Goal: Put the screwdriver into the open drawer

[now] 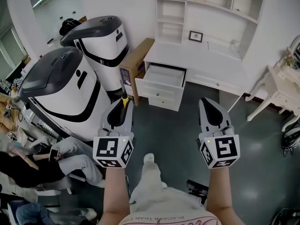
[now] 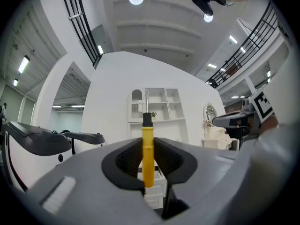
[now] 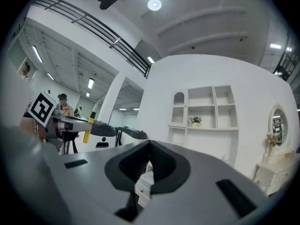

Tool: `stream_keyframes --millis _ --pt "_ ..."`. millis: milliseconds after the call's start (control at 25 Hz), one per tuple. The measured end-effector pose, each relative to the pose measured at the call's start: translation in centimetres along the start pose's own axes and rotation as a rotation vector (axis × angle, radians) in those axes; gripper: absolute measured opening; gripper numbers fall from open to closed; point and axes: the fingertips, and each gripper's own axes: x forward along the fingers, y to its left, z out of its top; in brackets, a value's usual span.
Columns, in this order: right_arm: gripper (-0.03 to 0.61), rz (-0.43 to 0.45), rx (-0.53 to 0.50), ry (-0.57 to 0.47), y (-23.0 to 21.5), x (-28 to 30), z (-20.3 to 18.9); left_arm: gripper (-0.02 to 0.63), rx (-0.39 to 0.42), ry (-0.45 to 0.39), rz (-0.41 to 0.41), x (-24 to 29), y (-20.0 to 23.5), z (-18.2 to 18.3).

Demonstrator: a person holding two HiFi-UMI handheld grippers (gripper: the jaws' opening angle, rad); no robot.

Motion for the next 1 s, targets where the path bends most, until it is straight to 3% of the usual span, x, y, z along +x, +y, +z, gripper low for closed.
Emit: stream_keyframes --millis 440,1000 --pt "0.006 -0.034 0.028 0.018 -5.0 4.9 -2.3 0.077 0.009 0.013 -0.051 8.4 -0.5 -0.9" --pt "0.006 -0.083 0.020 0.074 -9.5 19.0 -5.5 0.077 -0.024 0.030 -0.122 23.5 5.1 -4.0"
